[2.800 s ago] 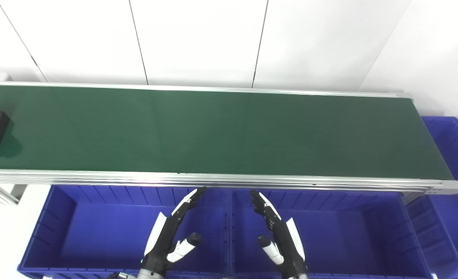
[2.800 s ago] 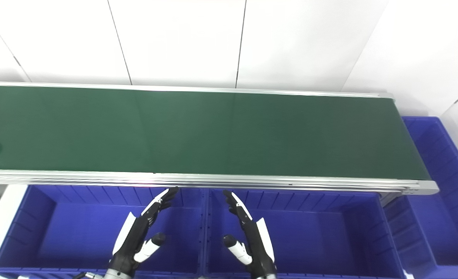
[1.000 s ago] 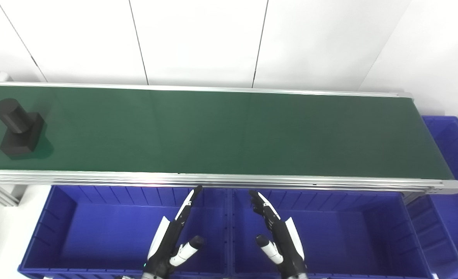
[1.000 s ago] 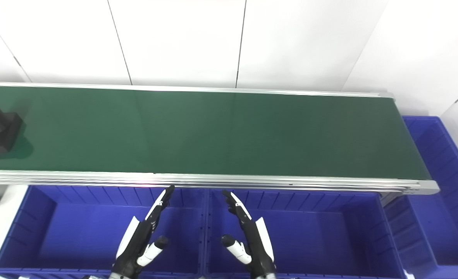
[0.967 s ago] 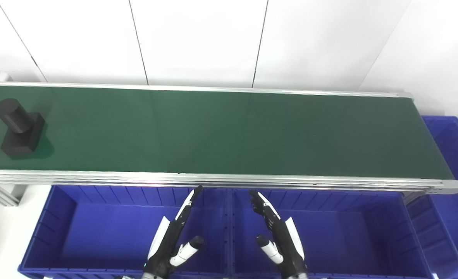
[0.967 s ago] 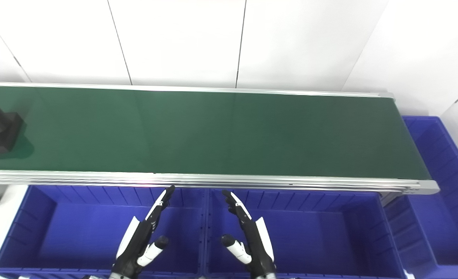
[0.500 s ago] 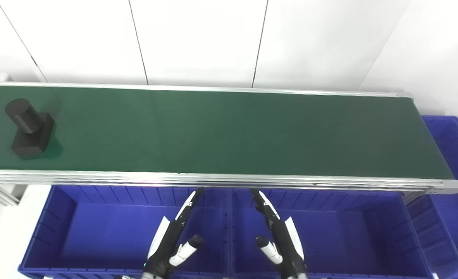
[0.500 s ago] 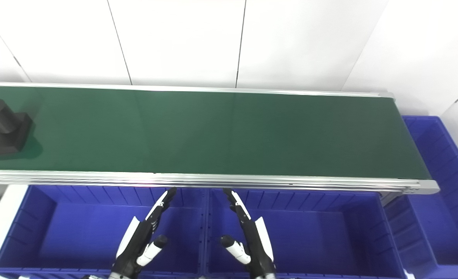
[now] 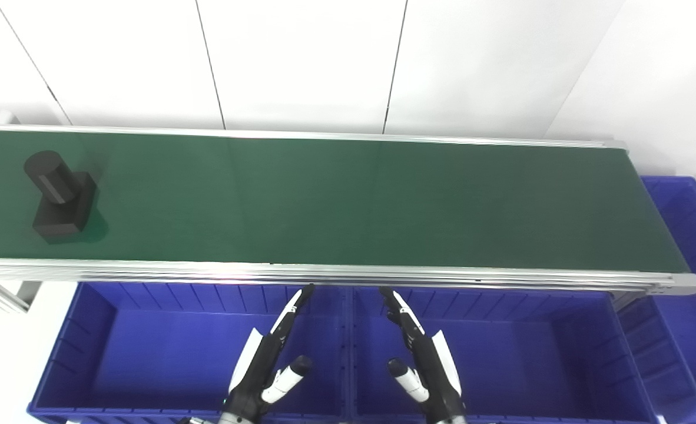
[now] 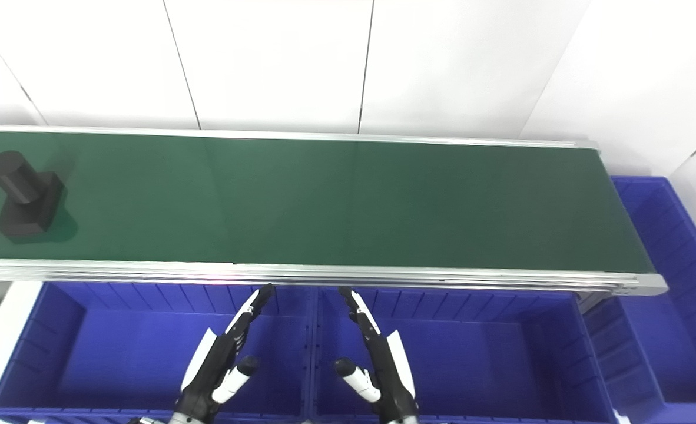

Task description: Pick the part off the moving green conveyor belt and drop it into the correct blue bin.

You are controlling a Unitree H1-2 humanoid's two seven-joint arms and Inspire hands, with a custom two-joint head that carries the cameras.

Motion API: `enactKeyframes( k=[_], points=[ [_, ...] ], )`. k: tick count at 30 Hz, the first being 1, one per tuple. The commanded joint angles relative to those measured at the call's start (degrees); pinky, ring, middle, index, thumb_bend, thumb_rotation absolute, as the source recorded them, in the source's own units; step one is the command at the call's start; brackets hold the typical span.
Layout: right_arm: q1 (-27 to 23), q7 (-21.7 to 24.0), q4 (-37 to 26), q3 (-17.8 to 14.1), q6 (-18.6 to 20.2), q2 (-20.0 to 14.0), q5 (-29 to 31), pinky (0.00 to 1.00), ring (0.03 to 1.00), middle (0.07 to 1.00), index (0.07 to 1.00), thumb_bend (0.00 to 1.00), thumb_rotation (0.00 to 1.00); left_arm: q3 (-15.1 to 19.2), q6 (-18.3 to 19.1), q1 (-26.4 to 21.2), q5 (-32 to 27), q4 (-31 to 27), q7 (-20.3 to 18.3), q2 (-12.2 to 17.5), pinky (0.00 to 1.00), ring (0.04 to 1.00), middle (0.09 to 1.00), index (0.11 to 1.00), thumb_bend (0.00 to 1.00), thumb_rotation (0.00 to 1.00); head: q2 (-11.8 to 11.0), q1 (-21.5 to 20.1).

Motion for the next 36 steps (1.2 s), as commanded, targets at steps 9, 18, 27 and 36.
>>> enactKeyframes(
  k=[9,18,27,36],
  points=[
    [-0.57,0.63,0.94,-0.68,-1.93,-1.73,1.75,0.98,0.975,0.970,0.951,0.91,1.00,-1.10,-1.85,-1.91,1.06,3.71,2.13,-2.34,0.88,0.927,0.944,0.915,0.78,0.94,-4.52,6.63],
    [-1.20,0.53,2.69,-0.87,-1.93,-2.10,2.70,0.96,0.960,0.961,0.945,0.89,1.00,-3.75,-1.85,-3.64,1.68,6.30,5.51,-2.36,0.86,0.916,0.937,0.904,0.81,0.93,-6.00,7.04],
    [-1.36,0.80,3.41,-0.96,-1.93,-1.90,3.03,0.96,0.957,0.958,0.937,0.89,0.99,-4.86,-1.85,-4.20,1.71,7.08,6.53,-1.93,0.86,0.918,0.938,0.904,0.81,0.93,-6.69,6.54],
    [-1.50,0.42,4.15,-0.74,-1.93,-1.74,2.93,0.95,0.945,0.947,0.931,0.89,0.98,-6.74,-1.85,-5.03,2.55,8.24,8.54,-1.19,0.85,0.913,0.938,0.901,0.81,0.95,-8.63,7.04]
  ],
)
